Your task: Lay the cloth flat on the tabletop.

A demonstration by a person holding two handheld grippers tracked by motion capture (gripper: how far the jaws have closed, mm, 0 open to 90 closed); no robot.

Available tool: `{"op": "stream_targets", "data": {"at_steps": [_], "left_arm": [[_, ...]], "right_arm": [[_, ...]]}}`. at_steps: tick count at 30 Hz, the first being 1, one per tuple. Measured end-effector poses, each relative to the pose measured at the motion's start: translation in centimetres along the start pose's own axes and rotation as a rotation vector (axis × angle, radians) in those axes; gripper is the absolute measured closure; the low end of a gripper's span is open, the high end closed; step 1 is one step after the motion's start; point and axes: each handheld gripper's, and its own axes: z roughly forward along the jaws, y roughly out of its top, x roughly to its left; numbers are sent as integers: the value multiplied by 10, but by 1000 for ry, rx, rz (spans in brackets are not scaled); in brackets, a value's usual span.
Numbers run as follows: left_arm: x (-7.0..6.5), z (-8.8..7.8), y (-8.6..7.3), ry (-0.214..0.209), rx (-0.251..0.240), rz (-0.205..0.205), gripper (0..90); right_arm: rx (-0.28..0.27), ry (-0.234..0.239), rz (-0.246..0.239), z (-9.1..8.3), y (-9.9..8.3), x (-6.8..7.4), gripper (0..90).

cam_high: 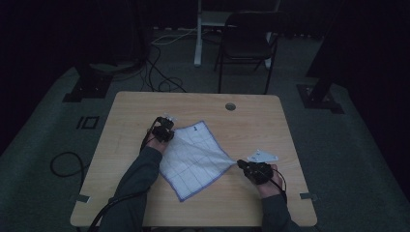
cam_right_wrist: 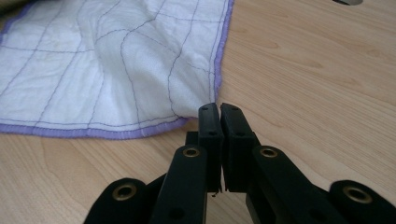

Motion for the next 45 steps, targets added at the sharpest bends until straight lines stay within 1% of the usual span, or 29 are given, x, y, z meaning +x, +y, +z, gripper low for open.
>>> {"op": "stream_targets", "data": {"at_steps": [1,2,3,5,7,12,15,18,20,21,26,29,32,35,36,38,40,41,43,45], "left_arm": [[-1,-2,-1,-10,-10,5,852],[-3,-5,-1,-14,-22,14,830],[-4,-7,-1,-17,-31,15,812],[-6,-14,-2,-27,-57,18,795],[-10,-22,-3,-32,-78,29,781],[-19,-38,-12,-53,-119,31,766],[-27,-47,-21,-75,-142,25,763],[-36,-54,-31,-95,-156,28,760],[-42,-58,-37,-108,-159,29,759],[-45,-61,-42,-121,-157,31,759],[-60,-68,-57,-152,-159,36,758],[-70,-71,-68,-179,-160,48,757],[-76,-72,-76,-195,-156,58,753],[-80,-73,-85,-216,-160,53,745],[-81,-74,-87,-218,-156,56,740],[-84,-74,-92,-227,-152,63,733],[-86,-74,-95,-234,-148,66,727],[-88,-74,-98,-240,-147,64,725],[-90,-74,-101,-246,-146,66,723],[-92,-74,-104,-254,-143,68,723]], "right_arm": [[1,-1,0,0,0,0,886],[2,1,-1,0,0,-1,884],[1,10,4,-1,0,-1,879],[-10,11,9,-1,1,-3,855],[-25,15,21,-2,2,-4,829],[-66,17,31,-2,6,-4,789],[-73,23,24,3,9,-4,790],[-74,32,10,10,12,-3,793],[-87,46,11,14,14,-3,804],[-88,50,13,16,15,-3,808],[-84,56,16,28,15,-6,854],[-80,57,17,34,14,-8,874],[-81,56,17,37,15,-9,881],[-84,54,21,37,15,-11,882],[-75,46,17,36,16,-11,883],[-74,38,-2,35,21,-10,883],[-92,52,-8,35,26,-11,883],[-92,64,-2,37,28,-12,883],[-72,63,-14,42,32,-12,883],[-59,82,-22,49,34,-11,883]]}}
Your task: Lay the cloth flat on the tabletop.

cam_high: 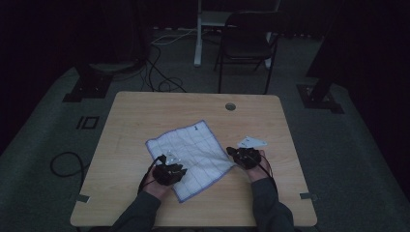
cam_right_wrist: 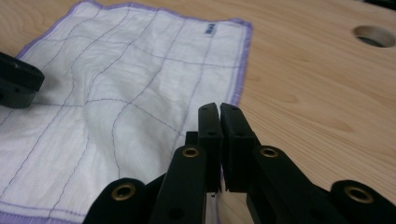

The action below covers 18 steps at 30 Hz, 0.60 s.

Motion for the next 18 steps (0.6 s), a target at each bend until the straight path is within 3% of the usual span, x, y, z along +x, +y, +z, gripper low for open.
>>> {"op": "stream_targets", "data": {"at_steps": [8,13,18], "left_arm": [[-1,-1,-8,-4,8,13,726],[2,-5,-12,5,8,16,735],[10,-9,-15,32,7,9,745]], "right_arm": [[83,10,-34,30,-9,2,900],[130,0,-24,36,-14,-3,900],[138,-3,-27,35,-16,-5,900]]}}
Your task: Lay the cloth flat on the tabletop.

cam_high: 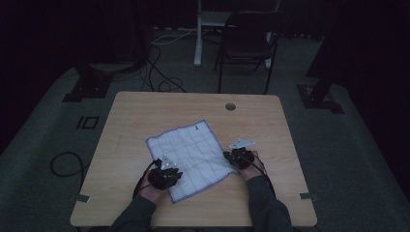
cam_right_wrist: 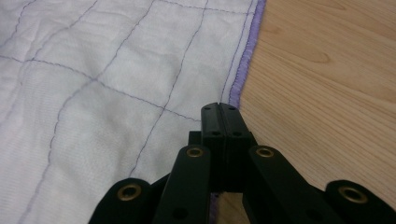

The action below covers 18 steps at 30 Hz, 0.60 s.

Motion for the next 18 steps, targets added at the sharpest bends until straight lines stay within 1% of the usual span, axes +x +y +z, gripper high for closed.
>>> {"op": "stream_targets", "data": {"at_steps": [3,6,9,11,14,15,16,18], "left_arm": [[5,-1,-1,18,0,-7,746],[10,1,1,33,-5,-1,746],[14,4,4,42,-8,-1,745],[16,6,6,47,-10,-1,744],[19,8,8,49,-10,0,741],[21,9,9,48,-11,6,741],[21,8,9,49,-10,6,739],[21,9,9,52,-12,10,737]], "right_arm": [[1,-3,2,-1,-1,0,900],[7,-13,8,-4,-3,-1,900],[18,-30,5,-9,-6,-1,900],[34,-51,1,-11,-7,0,900],[43,-55,2,-14,-9,0,900],[45,-61,-2,-15,-10,0,900],[19,-55,-7,-17,-8,0,900],[-15,-43,-21,-17,-3,2,900]]}}
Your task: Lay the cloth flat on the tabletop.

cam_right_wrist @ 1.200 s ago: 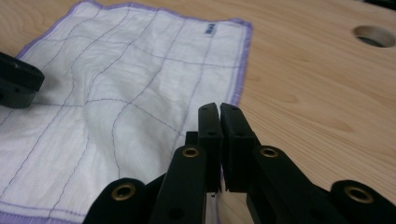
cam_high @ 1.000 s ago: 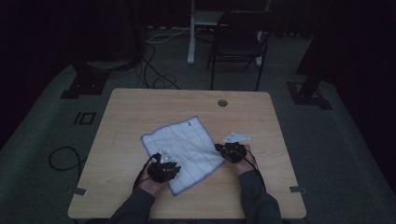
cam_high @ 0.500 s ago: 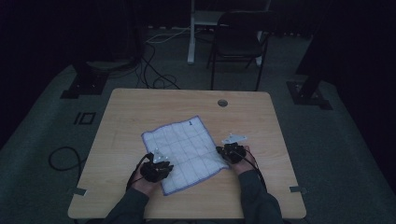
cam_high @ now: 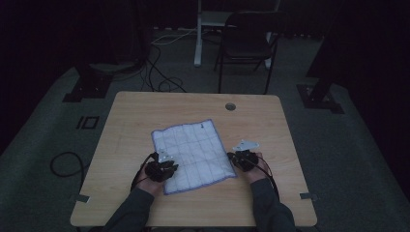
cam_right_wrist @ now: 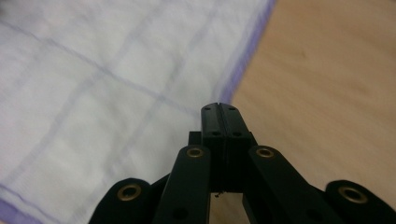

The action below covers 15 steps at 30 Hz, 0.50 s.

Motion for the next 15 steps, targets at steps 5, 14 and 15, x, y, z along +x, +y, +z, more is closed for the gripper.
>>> {"op": "stream_targets", "data": {"at_steps": [5,14,15], "left_arm": [[3,2,0,-4,-9,-3,734],[6,5,4,-10,-10,1,729],[7,6,5,-11,-11,3,729]], "right_arm": [[-87,50,-3,8,13,1,855],[-18,55,-39,43,29,-4,765],[5,57,-42,46,29,-6,764]]}}
